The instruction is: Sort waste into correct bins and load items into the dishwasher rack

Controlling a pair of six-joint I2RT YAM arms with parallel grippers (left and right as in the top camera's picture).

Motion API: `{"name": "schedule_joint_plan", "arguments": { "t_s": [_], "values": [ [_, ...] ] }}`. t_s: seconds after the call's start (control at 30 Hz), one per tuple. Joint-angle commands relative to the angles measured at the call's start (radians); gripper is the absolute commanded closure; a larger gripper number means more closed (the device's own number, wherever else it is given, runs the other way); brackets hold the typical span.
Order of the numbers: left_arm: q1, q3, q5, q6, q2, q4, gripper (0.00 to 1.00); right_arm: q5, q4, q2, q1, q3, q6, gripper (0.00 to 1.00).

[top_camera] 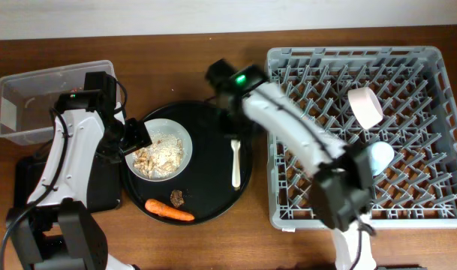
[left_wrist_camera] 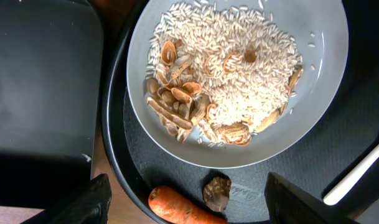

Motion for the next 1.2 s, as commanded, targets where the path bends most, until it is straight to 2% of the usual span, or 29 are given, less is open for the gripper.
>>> {"name": "schedule_joint_plan", "arguments": {
  "t_s": [0.0, 0.1, 0.2, 0.43, 0.47, 0.5, 0.53, 0.73, 0.8, 0.83, 0.9, 1.0, 1.13, 1.17],
  "values": [
    [0.002, 0.000, -0.011, -0.002, -0.024, -0.001, 0.22, 0.122, -0.140, -0.141, -0.126, 0.029, -0.077, 0.96],
    [0.002, 0.000, -0.011, -0.002, -0.025, 0.000, 0.22, 0.121, -0.229, -0.167, -0.195, 0.028, -0.180, 0.96],
    [0.002, 0.000, -0.011, -0.002, -0.025, -0.005, 0.22, 0.121, -0.245, -0.167, -0.196, -0.032, -0.199, 0.96],
    [0.001, 0.000, -0.011, -0.002, -0.024, -0.005, 0.22, 0.053, -0.055, -0.167, -0.185, -0.300, -0.206, 0.95],
    [0.001, 0.000, -0.011, -0.002, -0.024, -0.005, 0.22, 0.053, -0.034, -0.165, -0.179, -0.319, -0.206, 0.93],
    [0.001, 0.000, -0.011, -0.002, -0.025, -0.005, 0.22, 0.053, -0.016, -0.165, -0.175, -0.335, -0.206, 0.75],
    [0.001, 0.000, -0.011, -0.002, -0.025, -0.005, 0.22, 0.054, -0.005, -0.165, -0.172, -0.342, -0.206, 0.67],
    [0.001, 0.000, -0.010, -0.002, -0.025, -0.005, 0.22, 0.077, -0.002, -0.234, -0.186, -0.307, -0.206, 0.66],
    [0.001, 0.000, -0.010, -0.002, -0.025, -0.005, 0.22, 0.076, -0.009, -0.327, -0.242, -0.282, -0.207, 0.64],
    [0.001, 0.000, -0.010, -0.002, -0.025, -0.005, 0.22, 0.074, -0.019, -0.384, -0.297, -0.279, -0.223, 0.59],
    [-0.019, 0.000, 0.002, -0.002, -0.024, -0.004, 0.22, 0.056, -0.059, -0.470, -0.425, -0.279, -0.282, 0.57],
    [-0.185, 0.000, 0.002, -0.003, -0.024, 0.091, 0.22, 0.034, -0.185, -0.561, -0.680, -0.279, -0.435, 0.56],
    [-0.380, 0.000, 0.001, -0.011, -0.010, 0.241, 0.19, 0.036, -0.243, -0.574, -0.866, -0.279, -0.467, 0.54],
    [-0.521, 0.000, 0.001, -0.052, 0.048, 0.354, 0.18, -0.018, -0.254, -0.574, -0.995, -0.280, -0.468, 0.54]
  ]
}}
